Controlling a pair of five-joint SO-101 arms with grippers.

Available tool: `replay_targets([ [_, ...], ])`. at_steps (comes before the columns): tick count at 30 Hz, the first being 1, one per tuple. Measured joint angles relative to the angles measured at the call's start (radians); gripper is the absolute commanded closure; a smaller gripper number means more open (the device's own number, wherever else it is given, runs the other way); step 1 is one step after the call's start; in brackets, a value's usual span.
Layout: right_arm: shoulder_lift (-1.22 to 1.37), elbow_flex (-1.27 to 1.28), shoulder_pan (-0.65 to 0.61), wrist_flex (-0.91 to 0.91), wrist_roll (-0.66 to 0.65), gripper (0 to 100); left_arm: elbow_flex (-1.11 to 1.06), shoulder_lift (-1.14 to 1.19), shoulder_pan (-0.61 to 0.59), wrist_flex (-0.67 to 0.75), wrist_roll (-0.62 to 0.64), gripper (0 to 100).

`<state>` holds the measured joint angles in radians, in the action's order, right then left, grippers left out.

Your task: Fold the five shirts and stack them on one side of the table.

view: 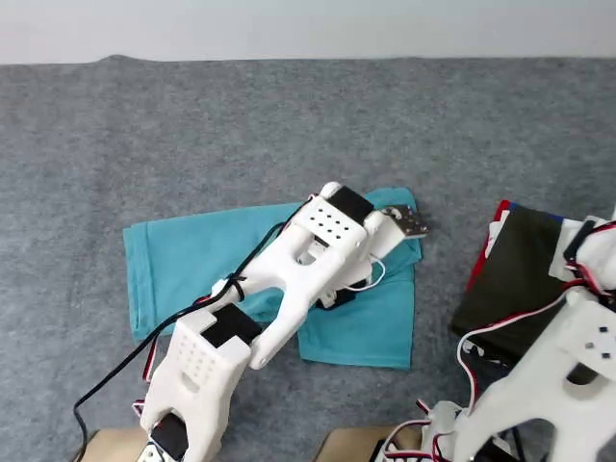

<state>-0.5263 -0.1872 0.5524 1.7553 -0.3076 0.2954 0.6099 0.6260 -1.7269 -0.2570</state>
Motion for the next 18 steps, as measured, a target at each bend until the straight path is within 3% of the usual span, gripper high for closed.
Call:
replay_targets([
  [7,0.000,0.000,0.000,0.000,0.000,99.0,-0.018,0.000,0.028,0.000,-0.009,86],
  [12,0.000,0.000,0.000,0.000,-0.011,99.0,-0.055,0.000,0.124,0.000,-0.048,85],
  [18,0.000,0.000,0.086,0.000,-0.083,99.0,-0.055,-0.002,0.222,0.000,-0.051,85],
])
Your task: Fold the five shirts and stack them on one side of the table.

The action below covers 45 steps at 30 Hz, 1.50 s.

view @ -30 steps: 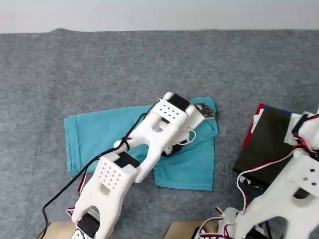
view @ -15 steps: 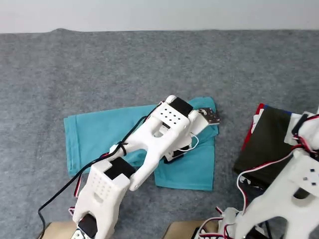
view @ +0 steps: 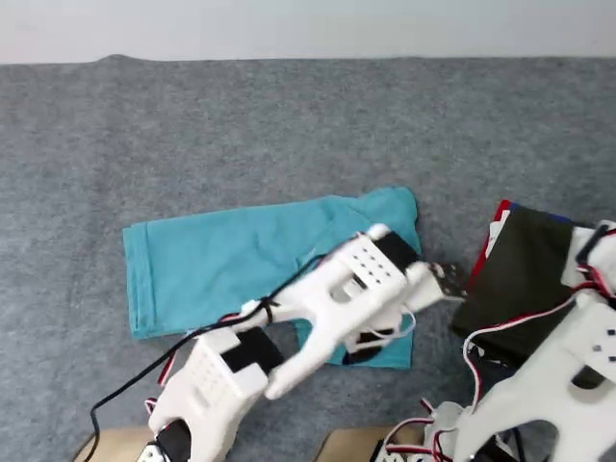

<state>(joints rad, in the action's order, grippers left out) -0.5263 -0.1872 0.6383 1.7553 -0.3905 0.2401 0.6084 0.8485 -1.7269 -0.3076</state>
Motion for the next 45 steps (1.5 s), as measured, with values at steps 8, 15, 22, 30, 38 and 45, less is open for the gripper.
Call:
replay_targets([
  [8,0.000,0.000,0.089,0.000,-0.008,99.0,0.000,0.000,0.061,0.052,0.000,85],
  [15,0.000,0.000,0.089,0.000,-0.009,99.0,-0.003,0.064,0.046,0.141,0.000,85],
  [22,0.000,0.000,0.089,0.000,-0.011,99.0,0.034,0.101,0.046,0.120,0.000,91],
  [30,0.000,0.000,0.089,0.000,-0.011,99.0,0.106,0.104,0.041,0.037,-0.003,99],
  [38,0.000,0.000,0.089,0.000,-0.011,99.0,0.258,0.104,-0.034,0.003,-0.005,99],
  [45,0.000,0.000,0.089,0.000,-0.011,99.0,0.368,0.109,-0.204,0.003,-0.018,99],
])
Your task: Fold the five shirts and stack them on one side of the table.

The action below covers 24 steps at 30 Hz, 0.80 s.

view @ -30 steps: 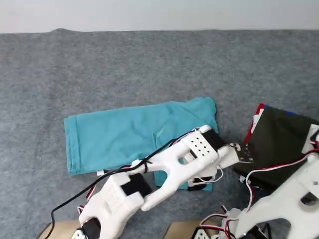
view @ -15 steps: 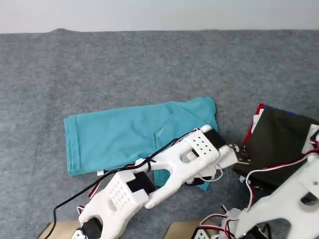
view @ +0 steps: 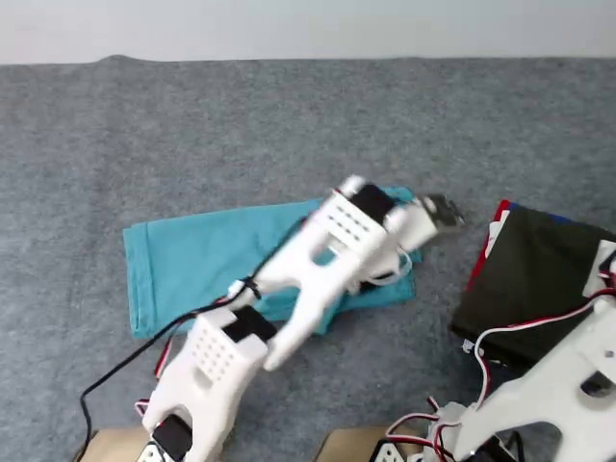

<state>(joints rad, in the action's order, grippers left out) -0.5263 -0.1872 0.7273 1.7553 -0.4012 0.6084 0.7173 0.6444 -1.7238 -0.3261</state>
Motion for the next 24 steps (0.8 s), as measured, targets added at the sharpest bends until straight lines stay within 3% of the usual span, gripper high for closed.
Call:
replay_targets([
  [13,0.000,0.000,-0.071,0.000,0.000,99.0,0.350,0.295,-0.226,0.000,-0.075,97],
  [18,0.000,0.000,-0.074,0.000,0.000,99.0,0.416,0.321,-0.245,-0.003,-0.103,86],
  [24,0.000,0.000,-0.074,0.000,0.000,98.9,0.425,0.321,-0.247,-0.003,-0.104,83],
])
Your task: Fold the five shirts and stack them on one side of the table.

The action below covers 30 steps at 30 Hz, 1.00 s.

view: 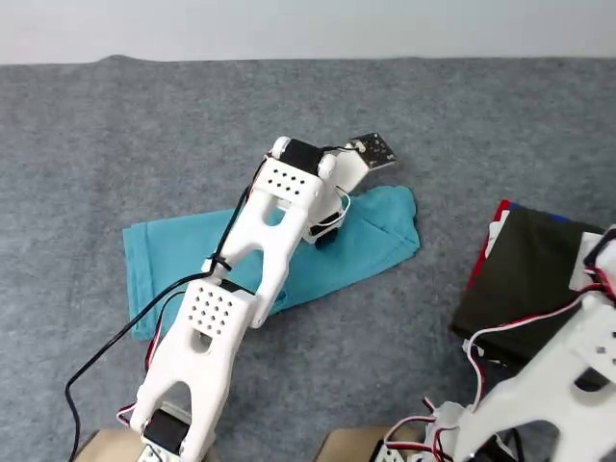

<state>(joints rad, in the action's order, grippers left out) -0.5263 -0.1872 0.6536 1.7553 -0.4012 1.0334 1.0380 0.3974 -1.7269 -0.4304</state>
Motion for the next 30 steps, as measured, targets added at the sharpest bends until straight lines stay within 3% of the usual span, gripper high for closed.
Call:
replay_targets([
  [14,0.000,0.000,0.000,0.000,0.000,98.9,0.032,0.000,-0.060,0.000,-0.002,84],
  [24,0.000,0.000,0.000,0.000,0.000,98.9,-0.115,-0.003,0.089,0.000,0.064,84],
  [30,0.000,0.000,0.000,0.000,0.000,98.9,-0.092,-0.003,0.110,0.000,0.077,84],
])
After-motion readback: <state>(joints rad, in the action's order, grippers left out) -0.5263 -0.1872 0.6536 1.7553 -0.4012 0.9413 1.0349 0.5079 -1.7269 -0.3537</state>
